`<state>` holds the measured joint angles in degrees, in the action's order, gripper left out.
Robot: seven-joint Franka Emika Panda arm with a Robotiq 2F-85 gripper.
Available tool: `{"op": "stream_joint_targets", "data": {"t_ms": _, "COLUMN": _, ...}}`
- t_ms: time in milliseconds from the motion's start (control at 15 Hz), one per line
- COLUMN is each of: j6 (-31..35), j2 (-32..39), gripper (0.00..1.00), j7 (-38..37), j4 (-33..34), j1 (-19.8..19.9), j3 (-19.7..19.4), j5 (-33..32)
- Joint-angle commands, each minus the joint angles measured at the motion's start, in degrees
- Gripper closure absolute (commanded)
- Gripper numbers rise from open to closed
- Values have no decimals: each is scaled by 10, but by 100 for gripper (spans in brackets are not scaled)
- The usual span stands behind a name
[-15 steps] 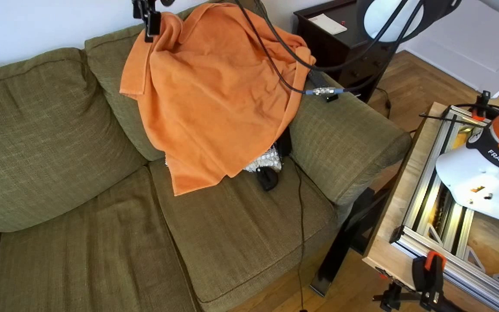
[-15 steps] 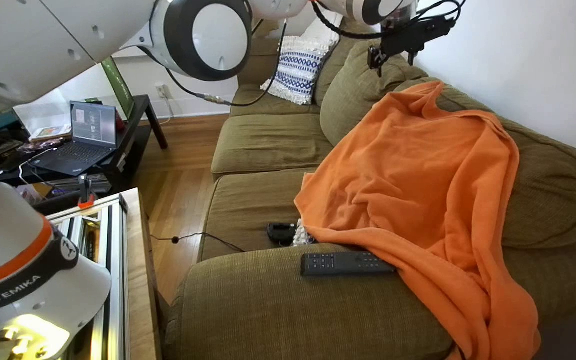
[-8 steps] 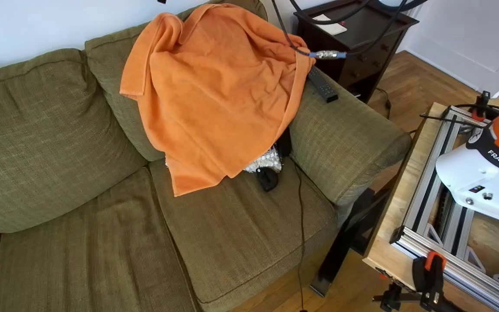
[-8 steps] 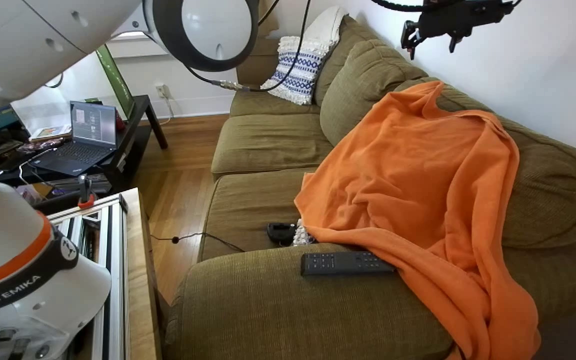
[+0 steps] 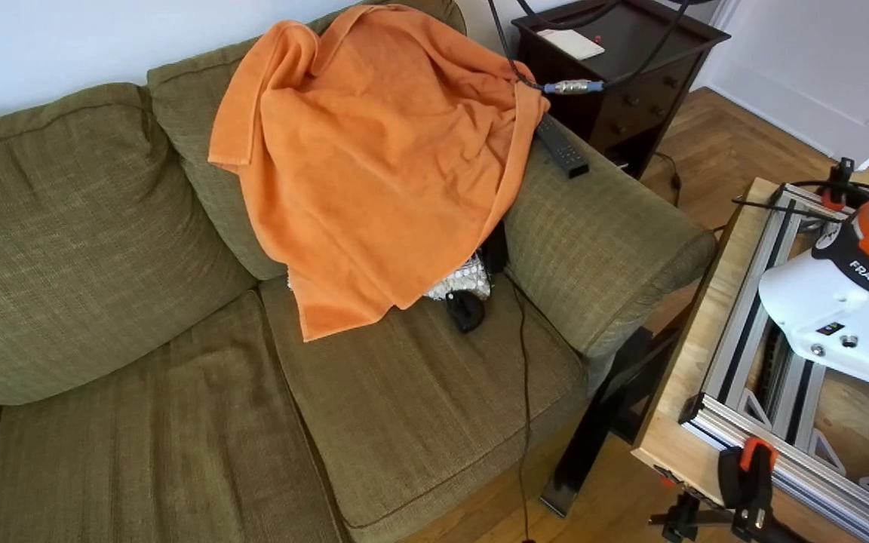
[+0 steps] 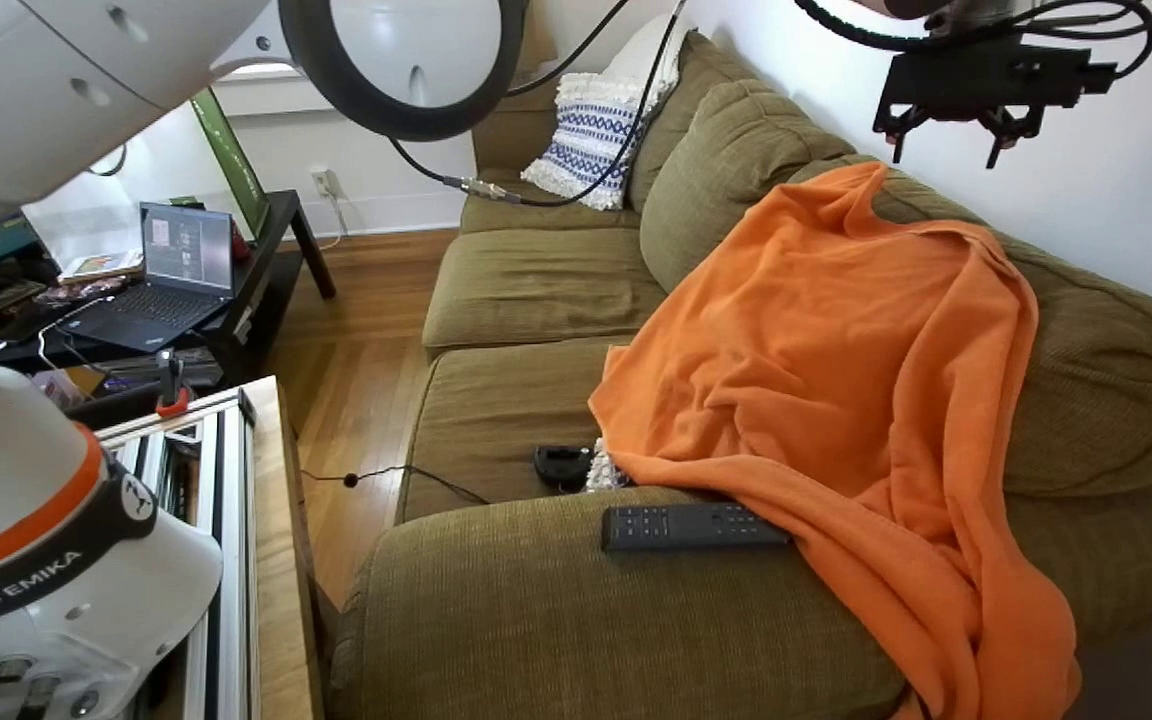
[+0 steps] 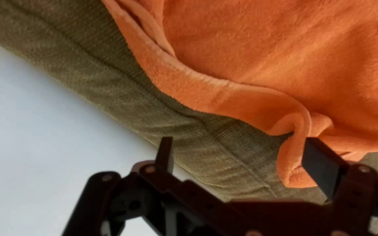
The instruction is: Use the orange towel to cover the pillow
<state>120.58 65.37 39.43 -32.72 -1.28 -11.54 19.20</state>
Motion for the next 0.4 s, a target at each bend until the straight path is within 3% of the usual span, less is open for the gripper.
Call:
{"op": "stream_joint_targets", "data": {"t_ms": 0, "j6": -64, "j2": -58, "gripper": 0, "j7": -47, "j4": -84, "j1": 1, "j3": -3, "j5": 13}}
{"op": "stream_joint_targets", "data": {"t_ms": 67, "j6": -32, "j2": -14, "gripper": 0, "j7": -30, "j4": -21, "j1": 2, "j3": -3, "j5": 1}}
{"op": "stream_joint_targets", "data": {"t_ms": 333, "j6": -53, "j2": -38, "gripper": 0, "j7": -42, "j4": -52, "j1": 2, "j3": -3, "j5": 1}}
